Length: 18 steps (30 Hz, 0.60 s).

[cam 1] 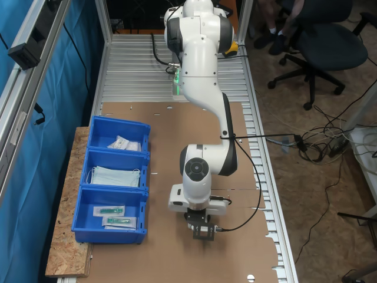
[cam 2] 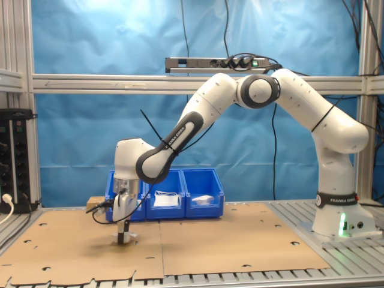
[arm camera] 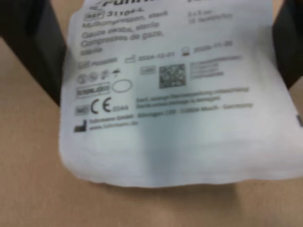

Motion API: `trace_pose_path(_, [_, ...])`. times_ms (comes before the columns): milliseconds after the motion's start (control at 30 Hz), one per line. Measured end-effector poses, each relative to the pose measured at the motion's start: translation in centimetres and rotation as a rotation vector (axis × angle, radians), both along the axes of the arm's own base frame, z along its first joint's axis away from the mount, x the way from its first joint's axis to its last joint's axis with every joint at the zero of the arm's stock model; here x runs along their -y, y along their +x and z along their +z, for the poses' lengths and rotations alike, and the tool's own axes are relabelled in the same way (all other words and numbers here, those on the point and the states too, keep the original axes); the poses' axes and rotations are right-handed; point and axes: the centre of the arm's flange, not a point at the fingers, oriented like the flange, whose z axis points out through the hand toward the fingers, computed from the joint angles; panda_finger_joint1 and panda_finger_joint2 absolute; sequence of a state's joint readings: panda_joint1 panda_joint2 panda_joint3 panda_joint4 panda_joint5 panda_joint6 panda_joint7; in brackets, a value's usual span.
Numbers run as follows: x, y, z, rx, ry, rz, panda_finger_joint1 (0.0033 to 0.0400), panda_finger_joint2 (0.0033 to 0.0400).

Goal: Pick and place sorting task of medical equipment.

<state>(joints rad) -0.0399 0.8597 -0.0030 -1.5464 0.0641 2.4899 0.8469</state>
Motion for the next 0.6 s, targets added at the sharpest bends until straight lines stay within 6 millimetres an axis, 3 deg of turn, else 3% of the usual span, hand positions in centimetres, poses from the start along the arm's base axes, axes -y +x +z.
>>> trace_pose_path(33, [0.00,0.01,0.01,0.000,0.000,0.000,0.0400,0.0400])
trace_pose_path(67, [0.00,0.01,0.01,0.000,0.000,0.000,0.0362,0.0362])
trace_pose_path(100, [0.00,0.01,0.01,0.000,0.000,0.000,0.0362,0.0362])
trace_pose_path(133, [0.00,0.01,0.01,0.000,0.000,0.000,0.0289,0.0289])
trace_pose_path(400, [0.00,0.01,0.02,0.000,0.000,0.000,0.0289,0.0289])
trace_pose_path(433, [0.00,0.01,0.02,0.000,0.000,0.000,0.0126,0.0126])
trace_pose_path(567, [0.00,0.02,0.05,0.001,0.000,0.000,0.0126,0.0126])
trace_pose_path(600, [0.00,0.03,0.11,0.002,0.000,0.000,0.0062,0.0062])
